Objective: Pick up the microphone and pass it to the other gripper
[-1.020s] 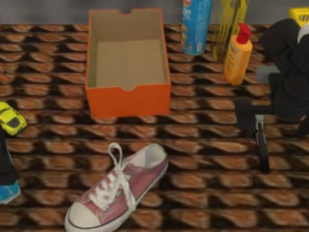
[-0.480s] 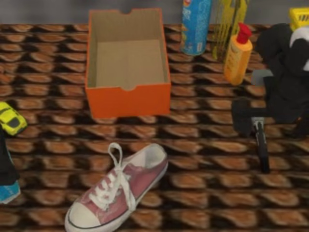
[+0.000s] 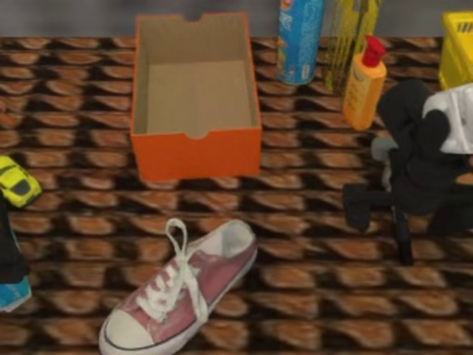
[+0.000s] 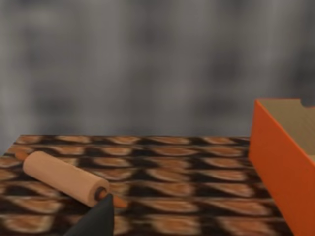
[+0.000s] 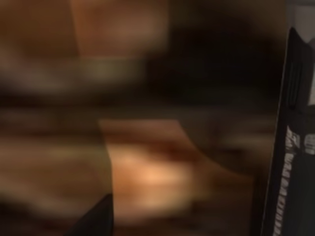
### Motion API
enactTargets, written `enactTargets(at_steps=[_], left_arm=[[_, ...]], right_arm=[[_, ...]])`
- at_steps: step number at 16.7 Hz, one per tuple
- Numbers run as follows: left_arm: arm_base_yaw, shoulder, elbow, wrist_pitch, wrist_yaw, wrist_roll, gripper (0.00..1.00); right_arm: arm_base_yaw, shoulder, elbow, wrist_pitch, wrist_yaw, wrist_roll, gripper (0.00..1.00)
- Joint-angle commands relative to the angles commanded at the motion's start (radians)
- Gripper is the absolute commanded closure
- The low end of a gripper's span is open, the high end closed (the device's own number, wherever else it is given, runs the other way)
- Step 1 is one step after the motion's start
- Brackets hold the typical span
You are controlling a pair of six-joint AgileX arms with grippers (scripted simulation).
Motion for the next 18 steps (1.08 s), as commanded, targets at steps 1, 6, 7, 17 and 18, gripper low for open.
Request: enactTargets(at_steps=[1,6,7,17,18], left_arm=[[0.000,0.000,0.000,0.000,0.000,0.000,0.00],[0.000,0.000,0.000,0.000,0.000,0.000,0.00],[0.000,0.000,0.000,0.000,0.000,0.000,0.00],[0.000,0.000,0.000,0.000,0.000,0.000,0.00],[0.000,0.000,0.000,0.000,0.000,0.000,0.00]], right_arm=[[0.000,0.007,-0.004,0.009,0.000,0.000,0.00],[0.000,0.007,-0.004,0.010,0.000,0.000,0.15],[0.000,0.007,-0.004,0.010,0.000,0.000,0.23],[0.000,0.007,-0.004,0.010,0.000,0.000,0.98],[0.000,0.007,-0.004,0.010,0.000,0.000,1.00]])
